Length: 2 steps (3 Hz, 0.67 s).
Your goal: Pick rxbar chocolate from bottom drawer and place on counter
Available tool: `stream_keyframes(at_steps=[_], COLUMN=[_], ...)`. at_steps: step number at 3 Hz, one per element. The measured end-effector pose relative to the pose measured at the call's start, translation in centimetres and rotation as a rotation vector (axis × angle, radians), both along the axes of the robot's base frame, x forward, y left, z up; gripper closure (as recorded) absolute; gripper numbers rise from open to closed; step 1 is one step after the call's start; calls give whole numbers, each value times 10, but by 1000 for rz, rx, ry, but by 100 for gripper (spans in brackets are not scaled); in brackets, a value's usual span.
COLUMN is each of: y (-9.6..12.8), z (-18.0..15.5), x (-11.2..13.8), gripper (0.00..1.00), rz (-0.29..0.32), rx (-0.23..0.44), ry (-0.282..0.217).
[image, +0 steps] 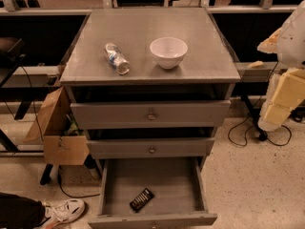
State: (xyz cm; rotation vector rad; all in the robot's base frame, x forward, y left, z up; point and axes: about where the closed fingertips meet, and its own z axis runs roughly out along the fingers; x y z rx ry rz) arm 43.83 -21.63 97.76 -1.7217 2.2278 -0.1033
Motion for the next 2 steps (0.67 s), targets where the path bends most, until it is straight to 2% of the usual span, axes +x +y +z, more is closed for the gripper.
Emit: stream_keyframes(at_steps=[1,2], y=[0,12], z=[0,-8], x=[0,1], gripper=[0,0], rz=[0,-30], rx=[0,50], ry=[0,-7])
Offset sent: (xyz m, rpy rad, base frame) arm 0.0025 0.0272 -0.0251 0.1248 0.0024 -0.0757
